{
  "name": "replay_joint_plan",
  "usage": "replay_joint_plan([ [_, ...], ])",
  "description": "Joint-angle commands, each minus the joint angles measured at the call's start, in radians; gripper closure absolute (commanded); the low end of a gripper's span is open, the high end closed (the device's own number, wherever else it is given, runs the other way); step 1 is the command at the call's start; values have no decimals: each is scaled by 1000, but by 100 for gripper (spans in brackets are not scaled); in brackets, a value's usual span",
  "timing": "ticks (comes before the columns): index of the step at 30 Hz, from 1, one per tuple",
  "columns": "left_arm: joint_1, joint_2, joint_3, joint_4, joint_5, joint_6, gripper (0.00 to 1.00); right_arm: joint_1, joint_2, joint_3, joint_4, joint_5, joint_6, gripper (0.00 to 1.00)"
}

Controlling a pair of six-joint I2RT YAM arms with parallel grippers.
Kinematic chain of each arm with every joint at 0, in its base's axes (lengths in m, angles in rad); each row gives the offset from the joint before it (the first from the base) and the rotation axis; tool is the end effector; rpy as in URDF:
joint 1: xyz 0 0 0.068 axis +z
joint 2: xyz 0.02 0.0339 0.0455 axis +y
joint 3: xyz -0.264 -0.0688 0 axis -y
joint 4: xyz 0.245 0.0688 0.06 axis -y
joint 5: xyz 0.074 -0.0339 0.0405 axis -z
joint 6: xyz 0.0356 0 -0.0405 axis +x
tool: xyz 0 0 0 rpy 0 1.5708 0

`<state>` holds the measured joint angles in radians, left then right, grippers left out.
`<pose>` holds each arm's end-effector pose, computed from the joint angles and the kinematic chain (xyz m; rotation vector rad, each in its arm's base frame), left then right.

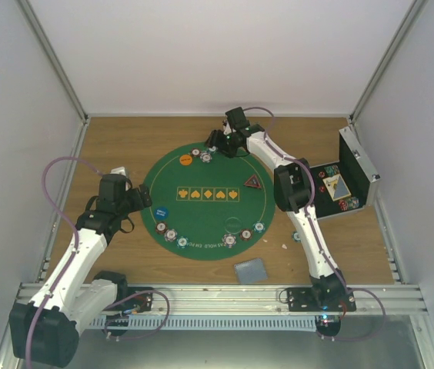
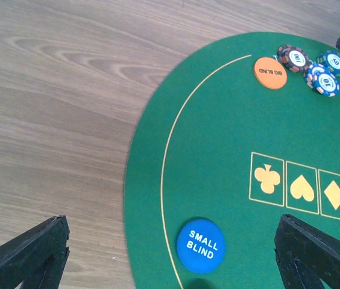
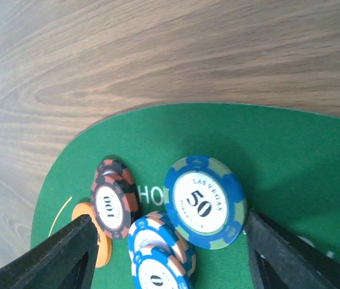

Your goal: Distribute texas hold em gaming equipment

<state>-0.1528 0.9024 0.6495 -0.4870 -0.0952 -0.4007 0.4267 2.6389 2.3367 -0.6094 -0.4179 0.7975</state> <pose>0.1877 -0.0255 0.2437 -0.3341 2.2885 -0.1727 0.5114 0.2484 0.1408 0.3012 2.6546 0.9862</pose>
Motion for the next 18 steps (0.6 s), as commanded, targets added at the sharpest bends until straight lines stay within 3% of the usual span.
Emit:
replay_joint_plan([
  [1,-8,-4,-11,25,-14,-7,6,6,61,-8,-25,28,2,29],
  [12,-8,-11,-10,21,-22,-7,6,-19,-88,-98,0,160,-54,8],
  [18,-9,-22,-13,28,-26,-1,6,-46,-236,-162,12,222,-172,7],
])
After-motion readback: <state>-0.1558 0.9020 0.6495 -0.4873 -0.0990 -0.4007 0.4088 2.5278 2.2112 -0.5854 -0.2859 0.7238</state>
